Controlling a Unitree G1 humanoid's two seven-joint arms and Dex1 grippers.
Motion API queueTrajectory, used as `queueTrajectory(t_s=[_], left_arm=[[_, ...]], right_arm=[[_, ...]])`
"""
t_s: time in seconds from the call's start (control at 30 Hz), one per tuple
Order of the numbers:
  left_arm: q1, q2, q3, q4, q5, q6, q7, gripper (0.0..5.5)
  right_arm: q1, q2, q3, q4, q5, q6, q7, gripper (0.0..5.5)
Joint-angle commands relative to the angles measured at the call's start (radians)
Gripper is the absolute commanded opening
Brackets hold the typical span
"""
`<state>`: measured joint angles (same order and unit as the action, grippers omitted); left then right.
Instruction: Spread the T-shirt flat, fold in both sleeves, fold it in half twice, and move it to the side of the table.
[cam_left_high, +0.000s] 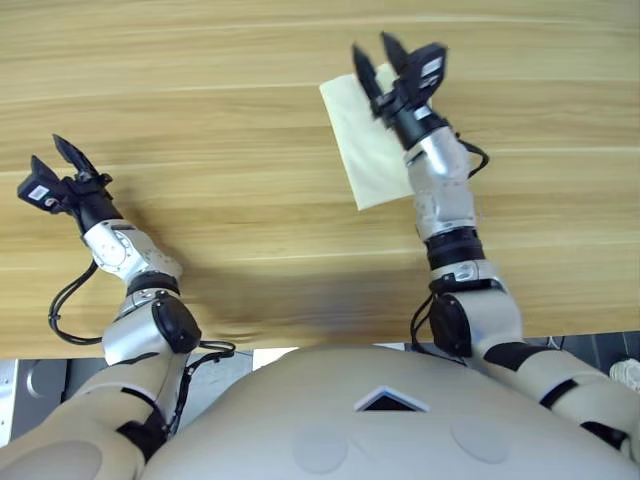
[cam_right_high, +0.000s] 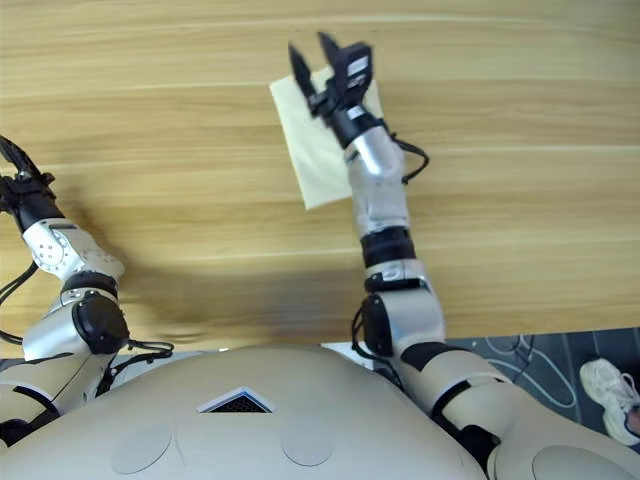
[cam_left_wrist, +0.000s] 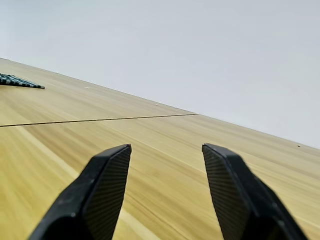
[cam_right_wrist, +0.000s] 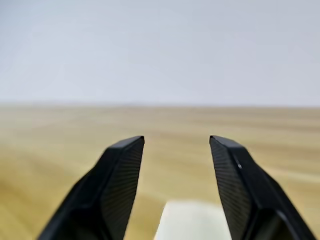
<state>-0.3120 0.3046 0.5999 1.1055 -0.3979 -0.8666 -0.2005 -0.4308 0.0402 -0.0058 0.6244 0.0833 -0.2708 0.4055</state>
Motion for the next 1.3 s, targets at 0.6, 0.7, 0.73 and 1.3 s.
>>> queueTrajectory(t_s=[0.6,0.7,0.73,1.3], left_arm=[[0.022,-0.019,-0.001,0.02,0.0,0.003,0.018,2.65],[0.029,-0.019,0.002,0.017,-0.003,-0.001,0.022,2.65],[0.032,-0.018,0.004,0.016,-0.004,-0.003,0.023,2.65],[-0.047,-0.041,-0.231,-0.199,0.255,0.157,0.173,2.65]], right_arm=[[-0.319,-0.263,-0.151,0.561,-0.009,0.387,-0.227,2.42],[-0.357,-0.389,-0.189,0.611,-0.021,0.336,-0.304,2.42],[-0.362,-0.424,-0.202,0.632,-0.024,0.323,-0.333,2.42],[-0.54,-0.006,0.095,0.686,-0.376,-0.153,-0.687,2.42]])
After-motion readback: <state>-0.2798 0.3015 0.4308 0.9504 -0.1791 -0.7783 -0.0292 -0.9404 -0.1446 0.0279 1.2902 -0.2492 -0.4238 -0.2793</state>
